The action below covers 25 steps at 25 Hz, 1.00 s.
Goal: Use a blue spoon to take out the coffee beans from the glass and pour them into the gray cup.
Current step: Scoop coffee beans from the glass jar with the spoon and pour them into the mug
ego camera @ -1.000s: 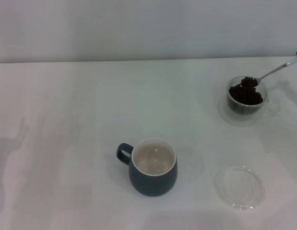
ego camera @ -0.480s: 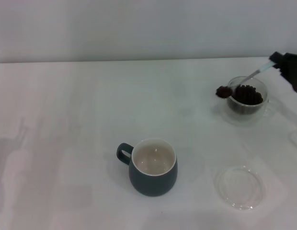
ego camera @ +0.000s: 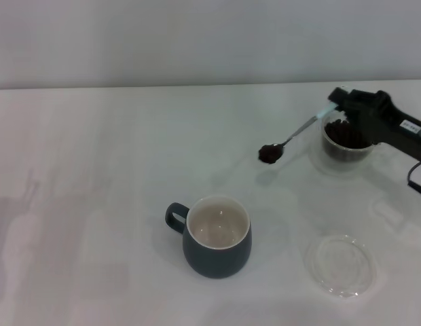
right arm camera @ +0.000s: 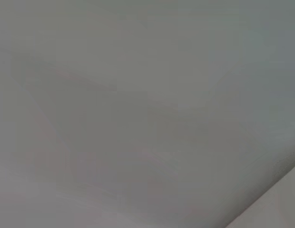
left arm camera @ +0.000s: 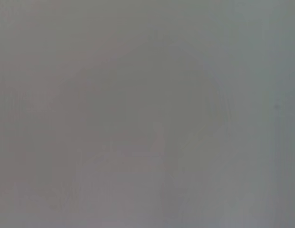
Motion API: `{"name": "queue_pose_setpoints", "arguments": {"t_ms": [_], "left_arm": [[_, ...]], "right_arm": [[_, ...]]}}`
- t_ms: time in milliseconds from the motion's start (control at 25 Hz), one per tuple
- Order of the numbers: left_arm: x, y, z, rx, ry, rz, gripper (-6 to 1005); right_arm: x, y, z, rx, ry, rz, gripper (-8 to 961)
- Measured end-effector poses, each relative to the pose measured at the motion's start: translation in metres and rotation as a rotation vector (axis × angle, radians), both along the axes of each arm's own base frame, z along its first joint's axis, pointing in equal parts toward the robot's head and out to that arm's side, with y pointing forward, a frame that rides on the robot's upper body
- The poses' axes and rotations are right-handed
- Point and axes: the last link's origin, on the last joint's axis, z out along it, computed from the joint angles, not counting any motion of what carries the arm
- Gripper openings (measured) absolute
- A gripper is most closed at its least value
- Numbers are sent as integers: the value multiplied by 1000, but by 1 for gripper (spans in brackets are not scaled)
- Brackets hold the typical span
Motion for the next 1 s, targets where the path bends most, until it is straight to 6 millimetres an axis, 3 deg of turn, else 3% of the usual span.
{"name": "queue_pose_setpoints", "arguments": {"t_ms": [640, 1000], "left_arm": [[1, 0, -2, -12, 7, -8, 883], [2, 1, -2, -13, 8, -12, 882]], "right_arm": [[-31, -11, -38, -157, -14, 155, 165], [-44, -12, -47, -121, -90, 277, 166]]}}
